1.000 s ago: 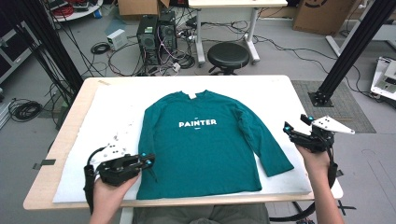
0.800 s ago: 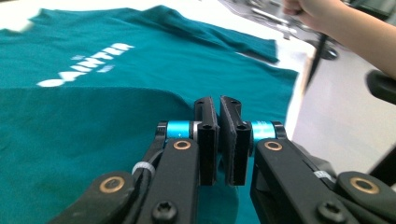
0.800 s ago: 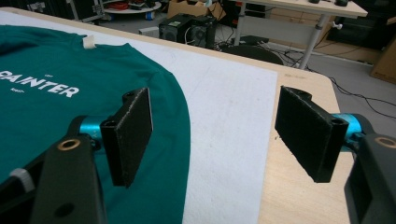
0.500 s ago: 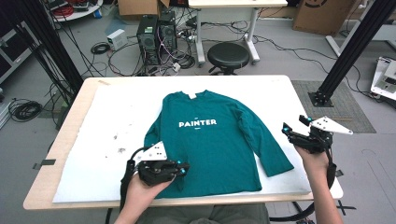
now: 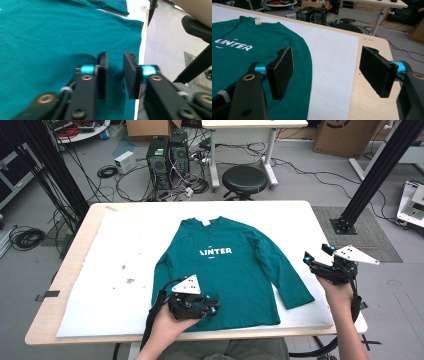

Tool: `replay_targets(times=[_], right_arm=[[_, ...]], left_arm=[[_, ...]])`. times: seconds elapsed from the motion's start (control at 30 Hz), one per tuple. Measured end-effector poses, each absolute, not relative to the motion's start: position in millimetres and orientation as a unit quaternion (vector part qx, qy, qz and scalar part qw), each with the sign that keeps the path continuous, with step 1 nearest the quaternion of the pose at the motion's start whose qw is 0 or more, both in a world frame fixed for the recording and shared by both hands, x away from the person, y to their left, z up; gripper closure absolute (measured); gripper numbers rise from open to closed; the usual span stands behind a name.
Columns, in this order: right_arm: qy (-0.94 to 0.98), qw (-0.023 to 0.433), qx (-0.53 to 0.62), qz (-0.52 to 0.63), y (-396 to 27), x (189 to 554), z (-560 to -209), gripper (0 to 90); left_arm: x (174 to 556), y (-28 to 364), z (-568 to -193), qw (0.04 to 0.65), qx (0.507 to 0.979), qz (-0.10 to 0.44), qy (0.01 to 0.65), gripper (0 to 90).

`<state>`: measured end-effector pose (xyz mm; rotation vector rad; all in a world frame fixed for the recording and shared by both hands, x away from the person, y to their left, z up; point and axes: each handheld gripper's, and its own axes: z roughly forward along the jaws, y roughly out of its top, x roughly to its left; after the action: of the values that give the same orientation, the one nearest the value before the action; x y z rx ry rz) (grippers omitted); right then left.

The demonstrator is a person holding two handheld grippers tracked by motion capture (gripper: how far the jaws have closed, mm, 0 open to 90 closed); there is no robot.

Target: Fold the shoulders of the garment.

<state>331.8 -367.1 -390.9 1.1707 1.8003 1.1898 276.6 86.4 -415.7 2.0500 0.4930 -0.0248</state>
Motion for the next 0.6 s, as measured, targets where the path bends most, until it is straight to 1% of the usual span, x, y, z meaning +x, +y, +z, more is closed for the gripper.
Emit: replay_targets(times=[0.03, 0.1, 0.13, 0.23, 0.33, 0.43, 0.5, 0.6], right_arm=[[0.691, 0.337, 0.449, 0.456, -367.1, 331.8, -390.9, 28.0], [0.691, 0.337, 0.449, 0.456, -367.2, 331.8, -391.1, 28.0], [0.692, 0.339, 0.447, 0.455, -367.4, 331.7, -391.1, 28.0], [0.691, 0.336, 0.45, 0.456, -366.7, 331.0, -391.3, 28.0], [0.691, 0.334, 0.454, 0.453, -366.4, 330.5, -392.3, 28.0], [0.692, 0.336, 0.451, 0.453, -366.7, 331.1, -392.9, 28.0], [0.693, 0.334, 0.451, 0.453, -366.3, 330.6, -394.2, 28.0], [0.694, 0.333, 0.451, 0.452, -365.8, 329.8, -395.7, 28.0]], left_arm=[[276.8, 86.0, -415.6, 0.492, 0.846, -0.005, 0.204, 67.3], [277.0, 87.0, -415.1, 0.497, 0.842, 0.0, 0.21, 53.7], [276.4, 89.4, -414.3, 0.5, 0.841, 0.006, 0.208, 49.8], [273.5, 99.4, -414.5, 0.497, 0.844, 0.023, 0.201, 47.6], [270.7, 115.3, -416.8, 0.499, 0.841, 0.032, 0.208, 47.0], [267.8, 132.0, -418.1, 0.498, 0.838, 0.052, 0.218, 47.0], [267.3, 146.5, -417.0, 0.502, 0.831, 0.07, 0.229, 44.6], [270.0, 170.3, -414.6, 0.508, 0.817, 0.112, 0.249, 43.6]])
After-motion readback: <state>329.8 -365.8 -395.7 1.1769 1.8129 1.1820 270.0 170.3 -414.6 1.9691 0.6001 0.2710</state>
